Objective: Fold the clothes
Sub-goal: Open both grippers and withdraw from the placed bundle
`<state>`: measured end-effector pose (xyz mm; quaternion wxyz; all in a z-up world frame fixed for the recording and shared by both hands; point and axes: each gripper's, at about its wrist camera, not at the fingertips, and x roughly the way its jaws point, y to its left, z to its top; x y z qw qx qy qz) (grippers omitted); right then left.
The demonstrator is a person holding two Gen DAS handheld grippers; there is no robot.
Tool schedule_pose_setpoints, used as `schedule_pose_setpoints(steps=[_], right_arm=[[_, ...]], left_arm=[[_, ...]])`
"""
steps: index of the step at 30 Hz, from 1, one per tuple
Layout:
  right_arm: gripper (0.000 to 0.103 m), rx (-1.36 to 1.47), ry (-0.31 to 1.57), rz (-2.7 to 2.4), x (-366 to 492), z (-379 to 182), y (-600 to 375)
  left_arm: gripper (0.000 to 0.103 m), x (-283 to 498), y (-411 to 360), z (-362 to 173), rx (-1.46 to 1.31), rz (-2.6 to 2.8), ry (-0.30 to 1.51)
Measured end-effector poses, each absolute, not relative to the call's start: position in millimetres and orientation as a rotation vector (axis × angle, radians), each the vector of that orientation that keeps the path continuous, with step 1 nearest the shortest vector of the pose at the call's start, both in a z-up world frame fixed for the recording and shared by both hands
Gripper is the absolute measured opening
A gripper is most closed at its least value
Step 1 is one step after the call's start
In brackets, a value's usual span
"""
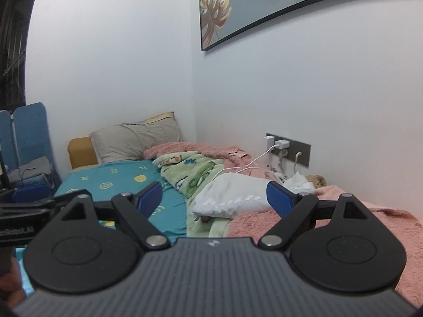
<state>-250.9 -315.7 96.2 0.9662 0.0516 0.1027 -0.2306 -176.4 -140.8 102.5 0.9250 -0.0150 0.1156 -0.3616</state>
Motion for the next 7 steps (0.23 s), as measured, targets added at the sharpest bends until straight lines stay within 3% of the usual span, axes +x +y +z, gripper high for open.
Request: schedule_pose_setpoints(steps=[7], right_arm=[[0.087,0.09,0.217,-0.478,-251.0,94.5,-310.5]], left_arm=[[0.103,-176.5,-137.8,102.5,-0.02,-0.73,0.232]])
